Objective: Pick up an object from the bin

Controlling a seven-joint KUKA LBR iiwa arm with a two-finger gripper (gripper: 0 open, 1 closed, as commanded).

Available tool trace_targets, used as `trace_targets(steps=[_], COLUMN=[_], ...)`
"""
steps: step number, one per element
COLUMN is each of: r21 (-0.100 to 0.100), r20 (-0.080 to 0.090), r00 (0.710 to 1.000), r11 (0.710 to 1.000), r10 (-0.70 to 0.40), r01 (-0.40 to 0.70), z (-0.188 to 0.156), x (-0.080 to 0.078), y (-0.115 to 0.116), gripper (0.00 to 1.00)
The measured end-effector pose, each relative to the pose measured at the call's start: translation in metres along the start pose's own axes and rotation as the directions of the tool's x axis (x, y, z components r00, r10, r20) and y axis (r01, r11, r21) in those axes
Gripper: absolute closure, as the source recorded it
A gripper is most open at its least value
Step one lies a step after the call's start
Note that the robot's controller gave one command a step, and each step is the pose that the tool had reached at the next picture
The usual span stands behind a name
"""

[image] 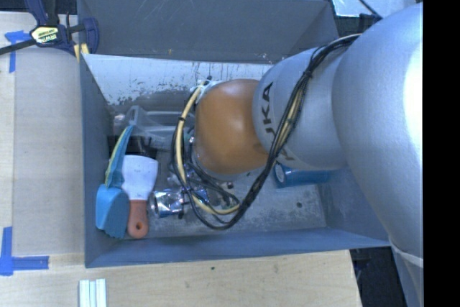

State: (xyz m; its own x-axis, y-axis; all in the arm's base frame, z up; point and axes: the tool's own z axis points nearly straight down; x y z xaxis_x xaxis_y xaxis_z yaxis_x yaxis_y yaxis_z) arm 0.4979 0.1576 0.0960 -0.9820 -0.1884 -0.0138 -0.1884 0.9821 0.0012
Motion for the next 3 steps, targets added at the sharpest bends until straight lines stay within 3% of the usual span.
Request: trace_targets(steps=[1,3], r21=[0.001,0.000], r20=[-0.002,0.003], r00=[1.000,1.000], r11=[1.000,1.000], r10=[0.000,0.000], r01=[0.000,0.000], z=[-0.041,-0.065], x=[0.000,-0.001], y=[0.000,0.000], gripper=[1.00,1.00])
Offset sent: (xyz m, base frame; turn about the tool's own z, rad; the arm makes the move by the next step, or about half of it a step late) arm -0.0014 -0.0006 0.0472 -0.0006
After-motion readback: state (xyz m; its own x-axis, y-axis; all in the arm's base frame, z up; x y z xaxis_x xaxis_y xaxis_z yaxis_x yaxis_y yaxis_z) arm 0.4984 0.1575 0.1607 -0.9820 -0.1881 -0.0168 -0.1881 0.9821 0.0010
